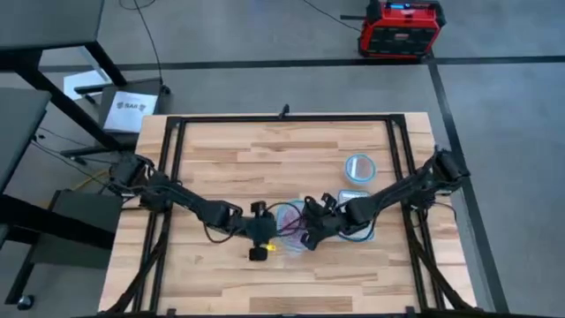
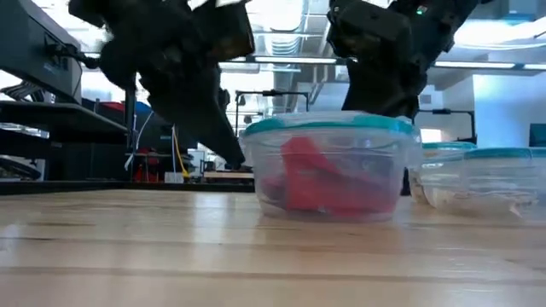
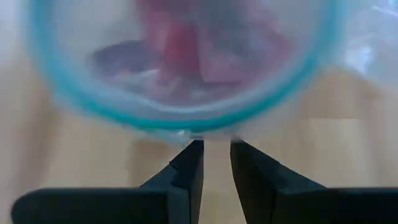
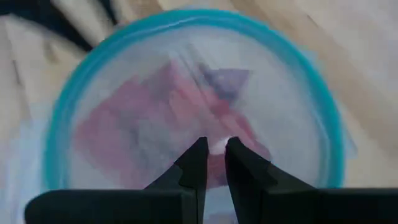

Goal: Sort candy
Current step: Close the big circular transparent bin

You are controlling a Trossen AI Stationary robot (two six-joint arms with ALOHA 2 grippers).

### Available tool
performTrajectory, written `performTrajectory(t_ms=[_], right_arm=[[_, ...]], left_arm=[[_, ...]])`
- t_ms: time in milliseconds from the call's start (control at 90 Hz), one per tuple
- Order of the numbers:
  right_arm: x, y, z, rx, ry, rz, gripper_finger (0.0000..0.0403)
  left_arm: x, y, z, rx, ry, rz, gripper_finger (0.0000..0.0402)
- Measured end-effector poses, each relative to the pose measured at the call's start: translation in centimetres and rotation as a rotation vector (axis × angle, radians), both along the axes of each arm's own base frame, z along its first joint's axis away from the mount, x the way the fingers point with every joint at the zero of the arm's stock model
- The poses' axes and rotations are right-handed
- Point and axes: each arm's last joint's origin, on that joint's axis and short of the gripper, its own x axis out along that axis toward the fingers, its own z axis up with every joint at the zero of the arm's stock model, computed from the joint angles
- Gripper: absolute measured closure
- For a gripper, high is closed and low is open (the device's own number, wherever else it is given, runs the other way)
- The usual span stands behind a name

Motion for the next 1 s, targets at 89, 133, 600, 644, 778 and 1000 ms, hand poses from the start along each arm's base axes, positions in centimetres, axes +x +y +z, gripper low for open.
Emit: performTrajectory(t_ms=[89,133,600,644,778,1000], right_arm=[[-0.1,1.0,0.1,0.027,-0.034,0.011,0.0359],[0.0,1.4,0.2,0.043,-0.065,0.023,0.0359],[2.1,1.6,0.1,-0.181,-0.331,0.212,0.0365],[2.2,1.5,-1.4,-0.183,-0.368,0.245,0.0370],[2.3,1.3,-3.4,-0.194,-0.504,0.258,0.0393],[2.3,1.4,-5.3,-0.220,-0.448,0.281,0.0401]], left_arm=[[0.4,1.9,0.2,0.046,0.000,0.057,0.0336],[0.6,2.8,0.2,0.065,-0.004,0.085,0.0336],[-3.9,3.1,6.2,0.056,-0.002,-0.034,0.0336],[-4.5,2.4,6.4,0.040,-0.033,-0.061,0.0336],[-5.7,1.1,4.8,-0.009,-0.111,-0.104,0.0336],[-5.2,0.5,2.2,-0.101,-0.191,-0.127,0.0336]])
